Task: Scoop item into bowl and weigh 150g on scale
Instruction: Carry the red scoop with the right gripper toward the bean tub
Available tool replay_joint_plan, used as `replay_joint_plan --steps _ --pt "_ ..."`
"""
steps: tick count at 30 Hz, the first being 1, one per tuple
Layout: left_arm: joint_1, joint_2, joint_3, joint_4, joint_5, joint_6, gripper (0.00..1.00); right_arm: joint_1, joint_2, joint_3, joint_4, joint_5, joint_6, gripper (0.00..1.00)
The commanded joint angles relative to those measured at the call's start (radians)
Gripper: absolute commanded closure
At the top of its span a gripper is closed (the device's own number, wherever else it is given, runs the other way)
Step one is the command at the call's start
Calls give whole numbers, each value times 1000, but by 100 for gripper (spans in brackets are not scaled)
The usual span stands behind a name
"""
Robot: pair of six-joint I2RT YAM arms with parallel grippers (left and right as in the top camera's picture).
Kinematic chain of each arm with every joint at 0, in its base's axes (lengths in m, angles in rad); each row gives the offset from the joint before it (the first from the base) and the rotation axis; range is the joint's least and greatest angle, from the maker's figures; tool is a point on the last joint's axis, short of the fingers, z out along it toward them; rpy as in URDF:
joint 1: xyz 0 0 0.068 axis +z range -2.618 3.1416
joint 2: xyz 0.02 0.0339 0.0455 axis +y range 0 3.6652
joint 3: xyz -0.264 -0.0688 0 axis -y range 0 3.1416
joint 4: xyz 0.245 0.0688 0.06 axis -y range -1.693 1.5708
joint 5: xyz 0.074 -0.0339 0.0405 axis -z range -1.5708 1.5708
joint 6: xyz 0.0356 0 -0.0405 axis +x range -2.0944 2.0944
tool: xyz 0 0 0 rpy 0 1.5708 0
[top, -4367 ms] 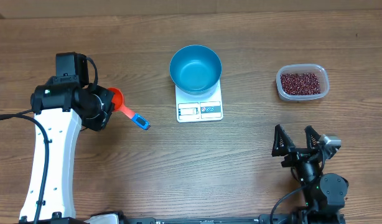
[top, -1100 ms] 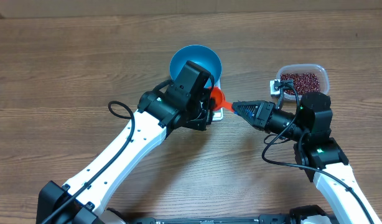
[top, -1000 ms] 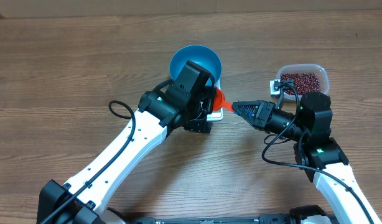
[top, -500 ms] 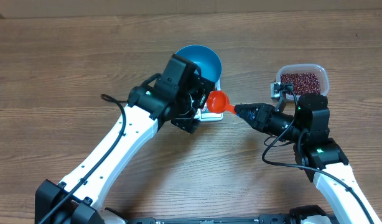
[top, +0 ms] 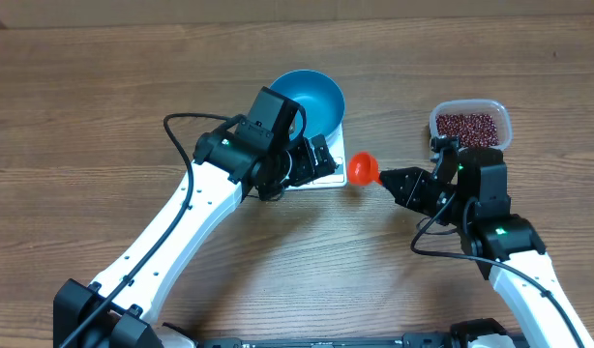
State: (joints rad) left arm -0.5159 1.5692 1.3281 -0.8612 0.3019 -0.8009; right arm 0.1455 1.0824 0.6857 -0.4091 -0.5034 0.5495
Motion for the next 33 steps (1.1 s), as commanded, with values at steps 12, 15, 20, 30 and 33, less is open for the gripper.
replay_joint_plan --steps 12,15,20,30,33 --pt "7 -21 -2 -64 -291 425 0 5 -5 311 -232 291 -159 96" --pt "7 -21 -2 -86 -292 432 2 5 -5 344 -232 336 -166 96" --pt "7 -21 -2 -76 -314 432 49 5 -5 380 -232 382 -218 96" --pt "5 -21 -2 -66 -312 518 92 5 -5 382 -281 345 -244 96" --pt "5 -21 -2 -66 -312 518 96 5 -5 382 -282 345 -244 96"
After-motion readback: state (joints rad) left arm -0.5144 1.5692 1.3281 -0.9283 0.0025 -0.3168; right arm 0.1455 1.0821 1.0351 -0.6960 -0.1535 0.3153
